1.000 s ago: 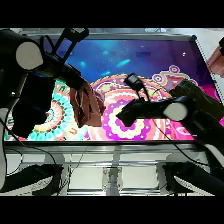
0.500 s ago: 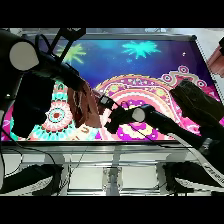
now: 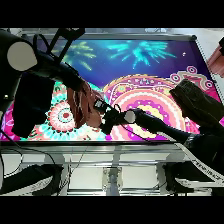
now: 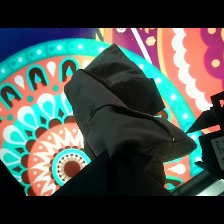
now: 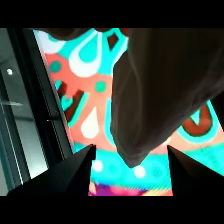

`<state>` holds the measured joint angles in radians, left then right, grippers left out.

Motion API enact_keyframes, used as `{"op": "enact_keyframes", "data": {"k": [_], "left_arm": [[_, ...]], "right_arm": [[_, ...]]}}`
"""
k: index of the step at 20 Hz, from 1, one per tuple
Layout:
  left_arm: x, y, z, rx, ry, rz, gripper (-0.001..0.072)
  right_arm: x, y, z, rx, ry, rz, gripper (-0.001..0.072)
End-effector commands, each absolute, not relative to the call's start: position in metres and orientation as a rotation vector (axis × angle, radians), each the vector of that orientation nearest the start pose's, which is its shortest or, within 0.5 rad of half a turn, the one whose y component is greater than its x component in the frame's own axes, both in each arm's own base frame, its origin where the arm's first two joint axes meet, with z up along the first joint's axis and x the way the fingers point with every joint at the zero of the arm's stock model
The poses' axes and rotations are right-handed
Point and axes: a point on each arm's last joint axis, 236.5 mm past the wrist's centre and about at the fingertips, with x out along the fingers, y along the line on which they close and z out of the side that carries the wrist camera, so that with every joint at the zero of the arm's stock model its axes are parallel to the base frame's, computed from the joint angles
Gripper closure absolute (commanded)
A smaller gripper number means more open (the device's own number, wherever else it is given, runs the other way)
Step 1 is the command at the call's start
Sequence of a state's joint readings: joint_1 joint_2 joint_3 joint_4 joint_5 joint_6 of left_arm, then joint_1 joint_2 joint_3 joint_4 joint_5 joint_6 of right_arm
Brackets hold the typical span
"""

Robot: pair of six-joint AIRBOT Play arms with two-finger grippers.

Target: Fold the clothes and pants, and hang the long-sleeved shirts on hangers.

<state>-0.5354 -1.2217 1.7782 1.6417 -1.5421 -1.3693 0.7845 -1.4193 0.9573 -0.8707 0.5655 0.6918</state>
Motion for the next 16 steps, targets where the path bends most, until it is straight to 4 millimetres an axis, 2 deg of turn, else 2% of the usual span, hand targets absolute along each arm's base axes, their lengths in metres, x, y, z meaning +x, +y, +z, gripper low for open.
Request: {"op": "enact_keyframes", "data": {"k": [1,5,8,9,11,13,15,16], "left_arm": [[0.341,-0.183,0.227,0.480,0.904,-0.523,0.0688],[0.341,-0.183,0.227,0.480,0.904,-0.523,0.0688],[0.341,-0.183,0.227,0.480,0.904,-0.523,0.0688],[0.341,-0.183,0.227,0.481,0.904,-0.523,0.0688],[0.341,-0.183,0.227,0.481,0.904,-0.523,0.0688],[0.341,-0.183,0.227,0.481,0.905,-0.523,0.0688],[0.341,-0.183,0.228,0.481,0.903,-0.523,0.0688],[0.341,-0.181,0.229,0.482,0.900,-0.519,0.0688]], "right_arm": [[0.269,0.388,-0.049,-0.404,0.790,1.181,0.0197],[0.271,0.389,-0.068,-0.400,0.820,1.168,0.0198],[0.278,0.396,-0.068,-0.401,0.809,1.172,0.0229],[0.282,0.400,-0.065,-0.398,0.800,1.174,0.0314],[0.287,0.407,-0.066,-0.393,0.802,1.181,0.0425],[0.283,0.410,-0.074,-0.372,0.843,1.190,0.0604],[0.275,0.410,-0.077,-0.332,0.902,1.190,0.0702],[0.274,0.408,-0.074,-0.309,0.923,1.185,0.0703]]}}
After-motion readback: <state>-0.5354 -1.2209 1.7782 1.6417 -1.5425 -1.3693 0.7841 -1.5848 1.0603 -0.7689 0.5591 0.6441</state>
